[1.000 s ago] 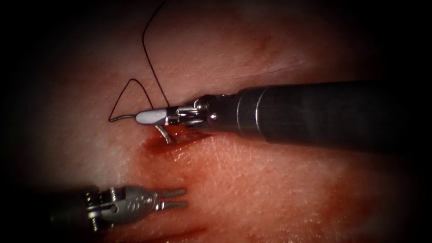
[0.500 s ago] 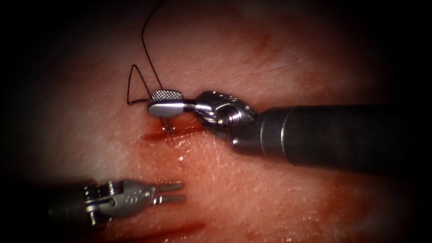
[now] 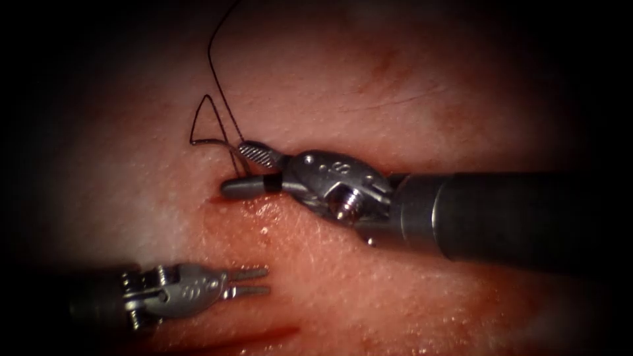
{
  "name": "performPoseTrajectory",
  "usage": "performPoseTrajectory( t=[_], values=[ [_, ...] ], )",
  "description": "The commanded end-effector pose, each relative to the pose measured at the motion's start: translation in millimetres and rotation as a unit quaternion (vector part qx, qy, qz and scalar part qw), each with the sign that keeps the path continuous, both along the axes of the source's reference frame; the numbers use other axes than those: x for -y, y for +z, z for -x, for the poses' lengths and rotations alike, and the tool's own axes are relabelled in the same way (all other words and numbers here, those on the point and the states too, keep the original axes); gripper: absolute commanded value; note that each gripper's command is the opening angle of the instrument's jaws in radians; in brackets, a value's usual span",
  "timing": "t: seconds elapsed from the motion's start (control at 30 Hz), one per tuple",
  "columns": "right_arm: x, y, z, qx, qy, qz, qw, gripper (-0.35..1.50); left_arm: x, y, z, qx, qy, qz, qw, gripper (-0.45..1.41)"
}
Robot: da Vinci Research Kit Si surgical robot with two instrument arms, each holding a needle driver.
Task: Wound Closure
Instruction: Push needle through skin below incision with right hand
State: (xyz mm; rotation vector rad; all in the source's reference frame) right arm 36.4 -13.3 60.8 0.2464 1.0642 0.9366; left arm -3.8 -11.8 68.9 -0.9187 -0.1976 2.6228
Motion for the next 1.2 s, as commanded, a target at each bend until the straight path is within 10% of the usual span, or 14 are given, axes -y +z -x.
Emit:
performPoseTrajectory(
  t=[0.03, 0.4, 0.67, 0.83, 1.1, 1.13, 1.2],
  values=[
    [-0.9, -0.2, -1.5, 0.013, -0.003, 0.005, 1.0, 0.83, 0.1, 0.6, 0.6, -0.001, 0.001, 0.0, 1.0, -0.18],
    [-2.1, 0.6, -3.2, 0.085, -0.057, 0.013, 0.995, 0.83, 0.5, 0.8, 0.1, -0.001, 0.004, 0.0, 1.0, -0.18],
    [-2.0, 0.9, -3.5, 0.111, -0.097, 0.015, 0.989, 0.02, 0.5, 0.8, 0.4, -0.002, 0.003, 0.0, 1.0, -0.18],
    [-2.1, 1.4, -4.4, 0.117, -0.1, 0.026, 0.988, 0.07, 0.6, 0.7, 0.2, -0.002, 0.003, 0.0, 1.0, -0.18],
    [-2.1, 2.1, -5.0, 0.134, -0.123, 0.021, 0.983, 0.66, 0.8, 0.7, 0.0, -0.003, 0.006, -0.001, 1.0, -0.18],
    [-2.0, 2.0, -5.0, 0.135, -0.125, 0.024, 0.983, -0.23, 0.8, 0.7, 0.0, -0.003, 0.005, -0.001, 1.0, -0.18],
    [-1.8, 1.8, -4.9, 0.134, -0.125, 0.024, 0.983, -0.35, 0.8, 0.6, 0.0, -0.003, 0.005, -0.001, 1.0, -0.18]
  ],
)
